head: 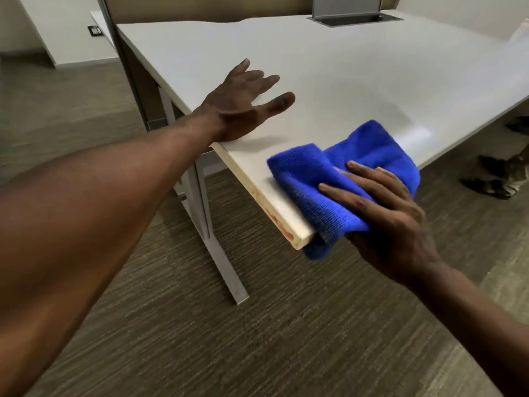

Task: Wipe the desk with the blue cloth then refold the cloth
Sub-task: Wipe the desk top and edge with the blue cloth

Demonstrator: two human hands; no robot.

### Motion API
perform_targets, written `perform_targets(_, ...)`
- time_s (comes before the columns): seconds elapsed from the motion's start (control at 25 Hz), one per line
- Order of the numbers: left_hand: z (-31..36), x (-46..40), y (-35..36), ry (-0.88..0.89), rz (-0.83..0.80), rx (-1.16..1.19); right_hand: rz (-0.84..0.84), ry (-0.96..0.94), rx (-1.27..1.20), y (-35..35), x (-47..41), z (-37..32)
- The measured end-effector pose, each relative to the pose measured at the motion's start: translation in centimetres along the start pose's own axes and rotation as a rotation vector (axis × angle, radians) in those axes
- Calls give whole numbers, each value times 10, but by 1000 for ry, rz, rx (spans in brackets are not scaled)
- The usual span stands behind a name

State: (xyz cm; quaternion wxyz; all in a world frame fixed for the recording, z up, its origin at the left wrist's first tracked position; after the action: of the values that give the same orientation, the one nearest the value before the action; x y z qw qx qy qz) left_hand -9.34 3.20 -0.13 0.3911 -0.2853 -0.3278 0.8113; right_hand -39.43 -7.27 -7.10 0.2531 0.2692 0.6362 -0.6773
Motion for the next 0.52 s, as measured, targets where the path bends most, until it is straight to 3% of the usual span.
perform_targets(0.16, 1, 1, 0, -10, 10, 10, -38, 134, 65, -7, 5, 15)
perform_targets(0.52, 4, 2, -1, -25, 7, -14, 62, 206, -39, 8, -3, -75)
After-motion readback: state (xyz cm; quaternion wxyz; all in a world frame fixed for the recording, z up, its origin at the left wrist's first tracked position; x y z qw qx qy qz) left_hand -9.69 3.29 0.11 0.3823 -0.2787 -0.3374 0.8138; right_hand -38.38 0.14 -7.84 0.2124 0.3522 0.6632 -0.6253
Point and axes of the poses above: each hand's wrist, its own x-axis away from the middle knuckle, its own y-axis out of the palm, z = x × y, the point moved 1 cm from there along -x, towards the middle knuckle, and after that the axes turned 12 degrees about x, right-handed, at the moved point
